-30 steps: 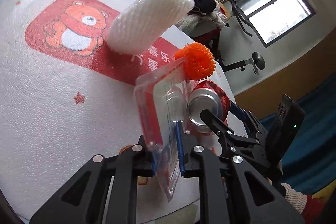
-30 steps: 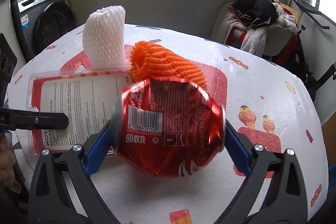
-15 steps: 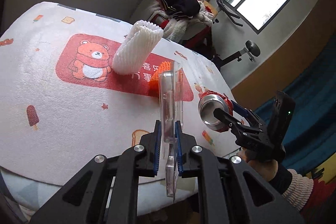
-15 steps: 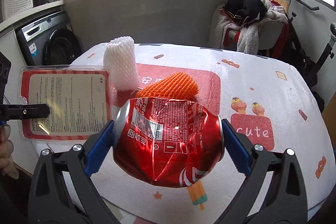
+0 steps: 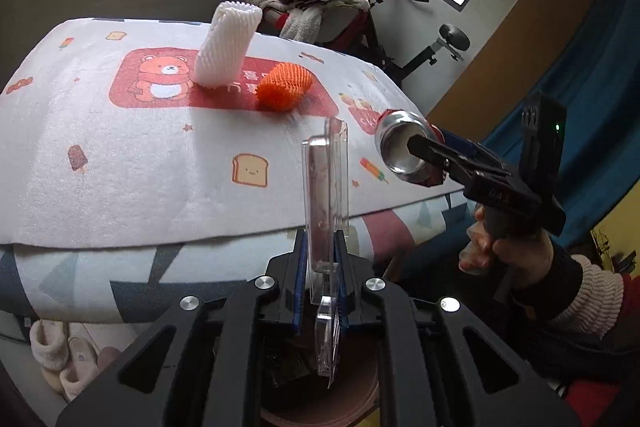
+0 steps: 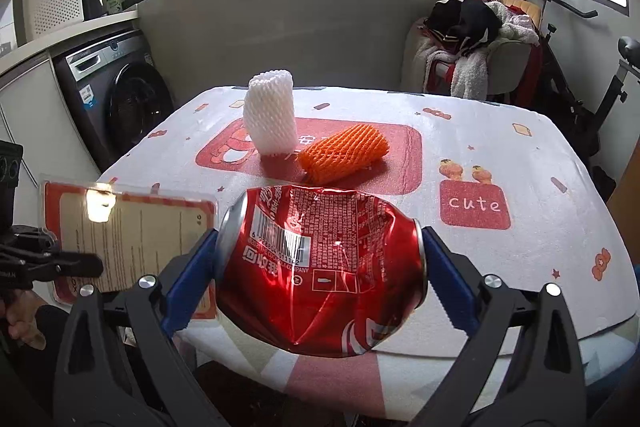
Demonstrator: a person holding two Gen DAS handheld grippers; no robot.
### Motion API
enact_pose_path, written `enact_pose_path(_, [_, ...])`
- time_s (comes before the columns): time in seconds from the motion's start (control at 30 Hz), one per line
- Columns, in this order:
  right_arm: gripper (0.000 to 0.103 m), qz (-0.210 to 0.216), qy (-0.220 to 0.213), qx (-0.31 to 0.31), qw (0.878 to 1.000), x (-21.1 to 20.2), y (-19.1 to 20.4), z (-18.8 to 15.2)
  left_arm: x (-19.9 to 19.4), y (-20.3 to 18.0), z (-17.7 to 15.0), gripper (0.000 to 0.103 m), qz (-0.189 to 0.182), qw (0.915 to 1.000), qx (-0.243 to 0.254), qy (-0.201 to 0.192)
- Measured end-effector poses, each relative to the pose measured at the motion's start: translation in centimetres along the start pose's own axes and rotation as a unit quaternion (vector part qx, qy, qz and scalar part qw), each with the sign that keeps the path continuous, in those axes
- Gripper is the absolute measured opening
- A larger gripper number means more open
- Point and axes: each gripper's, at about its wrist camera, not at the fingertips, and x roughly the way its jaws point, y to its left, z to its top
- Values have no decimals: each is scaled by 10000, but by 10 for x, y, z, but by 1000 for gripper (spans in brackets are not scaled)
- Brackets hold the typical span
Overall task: Collect trash
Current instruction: 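Carry the clear package and red can toward the bin with both tools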
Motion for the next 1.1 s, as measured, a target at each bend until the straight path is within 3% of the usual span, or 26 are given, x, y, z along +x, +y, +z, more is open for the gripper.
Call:
enact_pose_path(0.27, [95,54,5,50,10000,-18,5,-23,14,-19,-52,13,-24,9985,421,340])
enact_pose_path(0.6, [95,87,16,128,9999,-31,7,-43,40,-44,-90,14,494,9858,1411,766])
enact_pose_path(0.63, [95,69,22,136,9999,-32,7,-45,42,-44,-92,16,531,9856,1421,747])
enact_pose_path(0.7, [95,52,40,219,9997,-35,4,-49,41,-44,-94,33,441,9875,1365,658])
enact_pose_path(0.73, [95,63,70,266,9996,-35,3,-52,38,-43,-94,51,376,9892,1298,569])
enact_pose_path(0.77, [95,65,107,279,9995,-36,3,-55,35,-42,-93,63,336,9908,1223,464])
enact_pose_path(0.97, [95,138,297,171,9993,-38,11,-72,9,-35,-88,85,590,9939,916,-152])
enact_pose_path(1.1, [95,230,427,35,9988,-37,21,-81,-9,-29,-87,91,860,9919,759,-554])
